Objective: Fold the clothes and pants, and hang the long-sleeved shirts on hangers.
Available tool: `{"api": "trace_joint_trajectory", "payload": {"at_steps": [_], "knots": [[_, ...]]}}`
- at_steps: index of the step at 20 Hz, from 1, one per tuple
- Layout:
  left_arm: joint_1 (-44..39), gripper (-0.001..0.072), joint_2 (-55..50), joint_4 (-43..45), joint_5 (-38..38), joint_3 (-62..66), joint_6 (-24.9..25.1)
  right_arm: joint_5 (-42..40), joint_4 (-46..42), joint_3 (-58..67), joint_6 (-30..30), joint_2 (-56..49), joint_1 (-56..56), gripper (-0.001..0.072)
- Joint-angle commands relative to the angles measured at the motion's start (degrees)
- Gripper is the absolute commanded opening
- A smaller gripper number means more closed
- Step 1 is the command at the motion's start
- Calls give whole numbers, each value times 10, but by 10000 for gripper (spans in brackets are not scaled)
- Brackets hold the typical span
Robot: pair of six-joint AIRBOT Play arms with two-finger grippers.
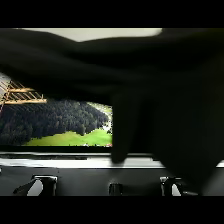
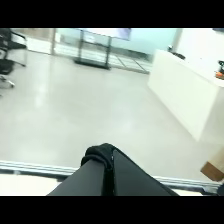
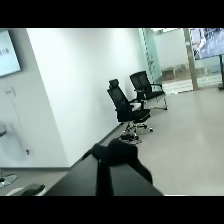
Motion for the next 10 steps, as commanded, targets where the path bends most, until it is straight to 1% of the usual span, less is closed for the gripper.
{"api": "trace_joint_trajectory", "payload": {"at_steps": [1,3,5,7,9,10], "knots": [[2,15,0,53,-48,12,-38,-47,-61,12,97,-26,0,27],[-14,15,-43,46,-127,1,-37,-107,-60,12,129,-90,0,28],[-51,15,-97,47,-182,-42,-29,-178,-53,12,132,-177,0,29],[-96,15,-157,56,-182,-111,-2,-241,-52,12,133,-280,5,29],[-134,15,-228,96,-142,-179,-1,-272,-66,7,121,-387,33,29],[-149,15,-268,122,-107,-207,-2,-271,-75,6,120,-445,53,29]]}}
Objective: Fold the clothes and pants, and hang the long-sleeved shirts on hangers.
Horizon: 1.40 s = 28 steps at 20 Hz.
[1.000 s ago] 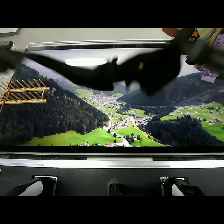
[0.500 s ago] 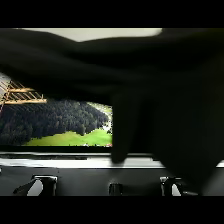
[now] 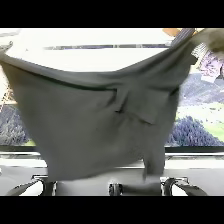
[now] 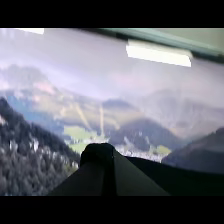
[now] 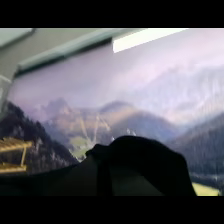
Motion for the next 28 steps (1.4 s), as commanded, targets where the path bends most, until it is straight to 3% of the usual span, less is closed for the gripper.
{"api": "trace_joint_trajectory", "payload": {"at_steps": [1,3,6,10,11,12,13,14,15,16,20,22,24,28], "knots": [[-57,15,-127,63,69,-95,4,-47,-25,-3,-10,-190,51,29],[-75,15,-215,64,133,-100,-5,24,-36,-3,-30,-289,87,29],[-104,15,-308,63,198,-75,-30,173,-10,-2,-12,-398,116,29],[-134,15,-374,63,253,-12,-67,307,15,-2,48,-432,118,31],[-139,14,-386,63,259,1,-73,326,15,-2,47,-432,118,57],[-144,17,-397,62,260,15,-80,333,15,-2,48,-432,118,135],[-145,66,-405,61,258,25,-82,330,15,-2,47,-432,117,208],[-146,252,-407,56,256,28,-82,314,16,-1,47,-430,112,282],[-142,525,-405,56,246,32,-82,285,15,0,45,-424,101,336],[-133,615,-400,56,220,41,-79,252,16,1,28,-412,85,380],[-66,605,-349,57,67,56,-14,69,-5,0,-177,-337,-26,383],[-28,606,-315,57,-14,56,14,-10,-33,0,-240,-309,-82,382],[3,606,-279,52,-66,37,14,-76,-14,-11,-245,-302,-134,383],[54,606,-150,49,-61,-166,21,-80,5,-158,-260,-282,-186,384]]}}
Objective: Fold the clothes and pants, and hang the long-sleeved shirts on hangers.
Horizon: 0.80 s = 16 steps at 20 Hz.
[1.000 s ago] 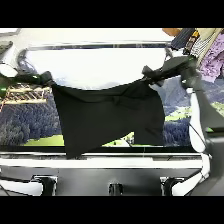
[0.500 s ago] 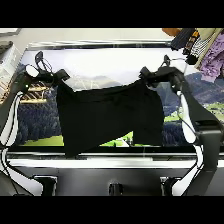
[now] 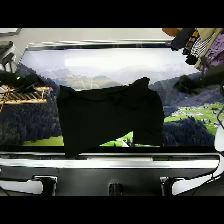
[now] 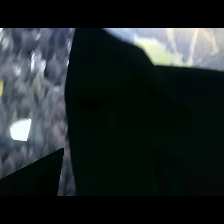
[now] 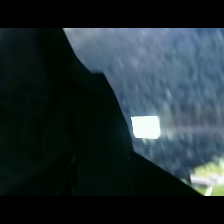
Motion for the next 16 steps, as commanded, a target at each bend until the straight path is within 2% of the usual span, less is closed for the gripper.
{"api": "trace_joint_trajectory", "payload": {"at_steps": [1,4,6,7,13,14,16], "knots": [[45,606,111,-2,-22,-177,12,-34,11,-122,-37,14,-40,384],[53,606,200,-5,3,-339,12,0,59,-219,-74,14,-32,387],[53,606,245,-15,14,-413,13,17,66,-255,-97,14,-25,454],[53,606,265,-22,16,-441,17,25,66,-266,-105,14,-24,463],[53,606,334,-30,16,-511,17,51,97,-280,-116,4,-24,457],[53,606,341,-30,12,-517,13,51,102,-281,-117,-2,-20,442],[53,606,353,-34,6,-533,9,49,94,-281,-124,-13,1,272]]}}
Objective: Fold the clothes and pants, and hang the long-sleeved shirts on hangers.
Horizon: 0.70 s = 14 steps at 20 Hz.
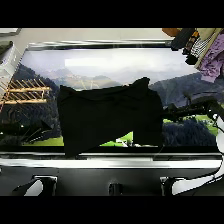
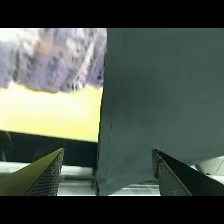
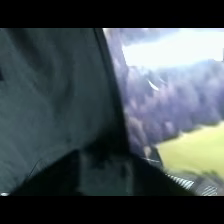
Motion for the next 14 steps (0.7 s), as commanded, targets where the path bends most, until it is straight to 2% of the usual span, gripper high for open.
{"api": "trace_joint_trajectory", "payload": {"at_steps": [1,2,5,9,14], "knots": [[0,606,29,-10,-9,-36,-5,8,-4,-5,-11,-14,26,111],[0,606,36,-21,-8,-49,-5,10,-1,-4,-16,-11,31,27],[0,606,43,-65,-2,-107,16,10,-3,-4,-14,11,30,28],[0,605,40,-156,52,-204,59,-14,1,-4,5,59,30,28],[0,605,30,-165,56,-257,61,-17,1,-4,37,107,30,28]]}}
